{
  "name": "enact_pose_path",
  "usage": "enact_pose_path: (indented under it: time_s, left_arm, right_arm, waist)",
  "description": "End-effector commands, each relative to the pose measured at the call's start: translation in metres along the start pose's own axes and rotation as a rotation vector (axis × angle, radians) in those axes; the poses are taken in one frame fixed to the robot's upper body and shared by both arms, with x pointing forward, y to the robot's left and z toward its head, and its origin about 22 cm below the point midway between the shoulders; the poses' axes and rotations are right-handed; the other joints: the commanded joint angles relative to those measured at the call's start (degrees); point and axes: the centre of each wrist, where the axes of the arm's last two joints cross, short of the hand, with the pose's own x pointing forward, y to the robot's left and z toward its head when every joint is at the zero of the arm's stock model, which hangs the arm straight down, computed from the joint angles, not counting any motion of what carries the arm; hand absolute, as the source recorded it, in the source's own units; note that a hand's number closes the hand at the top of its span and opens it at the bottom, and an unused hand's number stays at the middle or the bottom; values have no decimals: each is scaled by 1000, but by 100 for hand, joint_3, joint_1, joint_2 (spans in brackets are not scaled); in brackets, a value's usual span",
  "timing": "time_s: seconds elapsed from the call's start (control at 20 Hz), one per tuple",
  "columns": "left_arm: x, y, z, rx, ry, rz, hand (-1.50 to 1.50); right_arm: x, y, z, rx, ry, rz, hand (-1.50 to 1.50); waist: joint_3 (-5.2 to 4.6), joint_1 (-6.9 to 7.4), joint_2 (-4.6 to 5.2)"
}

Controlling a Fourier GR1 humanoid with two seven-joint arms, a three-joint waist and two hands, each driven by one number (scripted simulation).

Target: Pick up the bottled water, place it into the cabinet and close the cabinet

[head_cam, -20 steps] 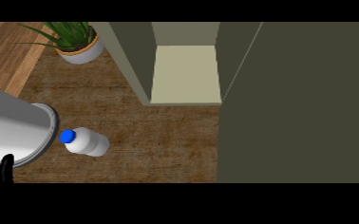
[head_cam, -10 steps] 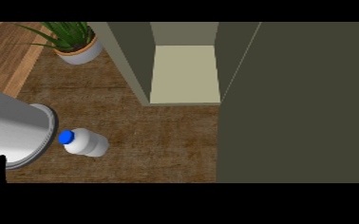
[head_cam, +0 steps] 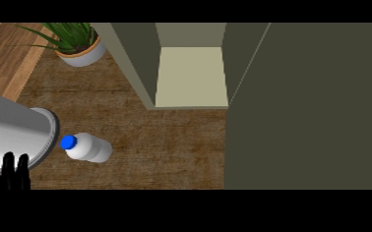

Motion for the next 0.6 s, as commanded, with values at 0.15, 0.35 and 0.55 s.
enact_pose_path:
  time_s: [0.15,0.35,0.55]
  left_arm:
    - [-46,26,-19,31,52,-27,-150]
    - [-78,32,-27,13,83,-36,-150]
    - [-98,21,-36,10,95,-13,-150]
  right_arm:
    - [36,12,6,15,-70,-11,-150]
    - [41,7,18,35,-68,-8,-150]
    - [55,12,16,31,-73,-20,-150]
  waist:
    - [1,-1,9]
    - [3,-81,-2]
    - [1,-30,28]
